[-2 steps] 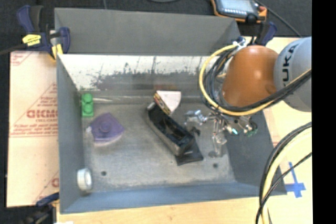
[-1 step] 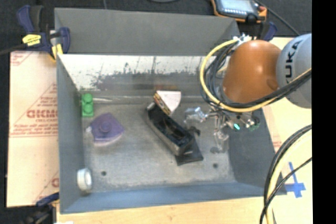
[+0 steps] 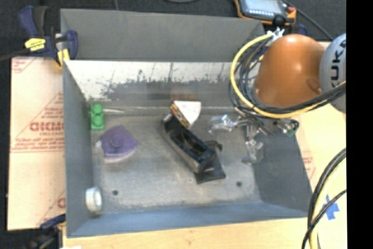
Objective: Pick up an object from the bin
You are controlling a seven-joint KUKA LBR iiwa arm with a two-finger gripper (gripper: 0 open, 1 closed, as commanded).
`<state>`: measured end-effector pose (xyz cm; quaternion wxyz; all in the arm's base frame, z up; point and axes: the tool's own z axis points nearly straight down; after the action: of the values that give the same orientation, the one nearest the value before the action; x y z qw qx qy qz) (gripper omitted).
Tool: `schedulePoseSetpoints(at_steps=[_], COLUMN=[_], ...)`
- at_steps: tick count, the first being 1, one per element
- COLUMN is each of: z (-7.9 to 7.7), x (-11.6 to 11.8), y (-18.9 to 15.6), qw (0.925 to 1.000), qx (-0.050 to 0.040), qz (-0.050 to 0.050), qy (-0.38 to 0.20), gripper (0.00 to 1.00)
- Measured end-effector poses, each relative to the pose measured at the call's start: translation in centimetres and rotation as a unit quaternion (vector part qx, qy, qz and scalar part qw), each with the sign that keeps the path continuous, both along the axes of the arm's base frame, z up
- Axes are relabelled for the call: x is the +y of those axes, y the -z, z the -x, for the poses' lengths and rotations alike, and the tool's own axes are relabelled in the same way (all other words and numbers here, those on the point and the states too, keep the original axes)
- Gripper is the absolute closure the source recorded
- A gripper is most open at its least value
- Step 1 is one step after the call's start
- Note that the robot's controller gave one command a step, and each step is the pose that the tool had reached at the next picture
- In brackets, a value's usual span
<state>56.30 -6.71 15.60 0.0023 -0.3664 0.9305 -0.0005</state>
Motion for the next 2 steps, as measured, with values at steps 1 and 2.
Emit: schedulePoseSetpoints(at_steps=[1, 2], z=[3.4, 4.5], x=[3.8, 1.1], y=[4.4, 7.4], qw=[0.9965, 0.9991], qx=[-0.0050, -0.0030], qz=[0.000, -0.001], qy=[0.083, -0.042], gripper=[0.00, 1.00])
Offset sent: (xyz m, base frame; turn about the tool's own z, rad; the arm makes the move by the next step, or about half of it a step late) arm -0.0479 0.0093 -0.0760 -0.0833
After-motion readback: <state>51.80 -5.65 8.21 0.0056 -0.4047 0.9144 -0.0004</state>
